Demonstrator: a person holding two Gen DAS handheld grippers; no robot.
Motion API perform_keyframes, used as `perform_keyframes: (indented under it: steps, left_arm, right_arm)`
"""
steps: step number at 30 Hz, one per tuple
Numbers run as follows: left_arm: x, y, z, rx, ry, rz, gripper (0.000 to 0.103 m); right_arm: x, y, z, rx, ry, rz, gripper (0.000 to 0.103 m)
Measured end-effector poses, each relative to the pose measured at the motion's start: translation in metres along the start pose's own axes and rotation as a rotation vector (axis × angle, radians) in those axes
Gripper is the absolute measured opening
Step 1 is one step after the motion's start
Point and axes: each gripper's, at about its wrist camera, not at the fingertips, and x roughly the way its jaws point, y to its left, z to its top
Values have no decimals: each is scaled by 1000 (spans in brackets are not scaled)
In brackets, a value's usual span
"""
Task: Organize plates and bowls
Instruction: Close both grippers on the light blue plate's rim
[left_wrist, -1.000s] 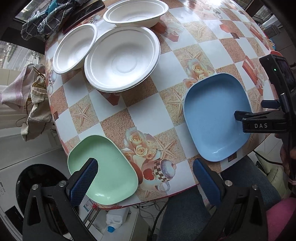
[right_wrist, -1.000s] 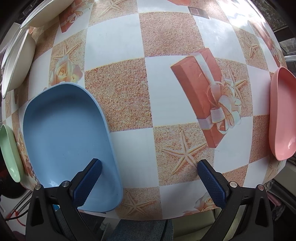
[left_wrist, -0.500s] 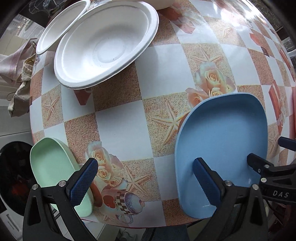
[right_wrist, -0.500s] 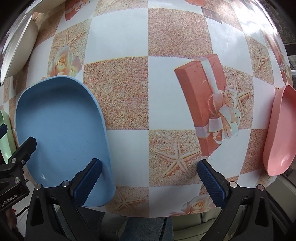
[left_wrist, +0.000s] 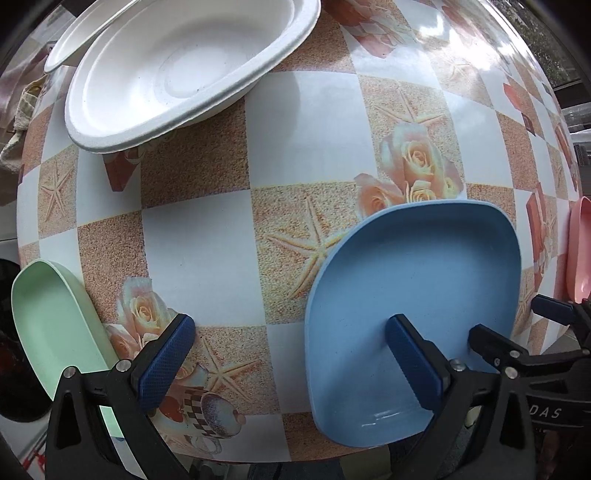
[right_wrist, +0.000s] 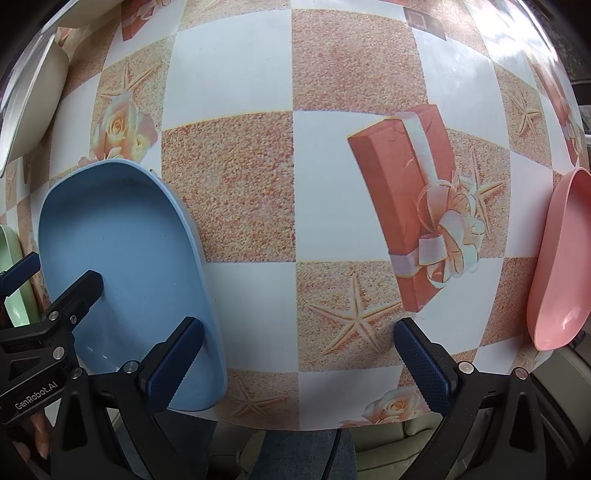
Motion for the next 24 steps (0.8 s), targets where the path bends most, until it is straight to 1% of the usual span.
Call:
perform_keyframes:
  steps: [4,5,8,9,11,13,14,15,17,19,21,22,23,24]
  left_arm:
    - [1,2,7,-31,22,2,103]
    - [2,2,9,-43,30,0,103]
    - [4,1,21,-69,92,-3,103]
    - [4,-1,23,-71,99,1,103]
    - [2,-6,25,-51,86,20,102]
    - [-2,-25,24,4,64,36,98]
    - [-4,-30,21,18,50,34,94]
    - [-5,-33,21,26,51,26,92]
    - [-7,-38,20,38,58,15,83]
    - [-9,-46,17,76,56,17,77]
    - [-11,-57,11,133,41,26,71]
    - [-12,-62,8,161,30,28,64]
    - [-14,-68,6,191,22,35,53]
    - [-15,-74,3,221,13,47,51]
  right_arm:
    - [-4,2,-4,-5,-39,-2,103]
    - [-5,3,-11,-13,-52,-3,103]
    - [-8,24,-15,-74,-67,-11,101]
    - [-10,29,-16,-91,-71,-12,97]
    - [-16,40,-17,-124,-79,-13,88]
    - [-22,44,-19,-133,-85,-13,73]
    - [-24,45,-20,-128,-90,-8,69]
    - [-26,44,-22,-124,-93,-2,65]
    - [-28,48,-27,-146,-105,-12,58]
    - [-31,49,-32,-146,-114,5,37]
    - [-32,47,-39,-124,-103,58,27]
    - [-33,47,-41,-119,-105,74,27]
    - [-33,49,-43,-119,-105,91,26]
    - [-33,50,-46,-118,-100,116,21]
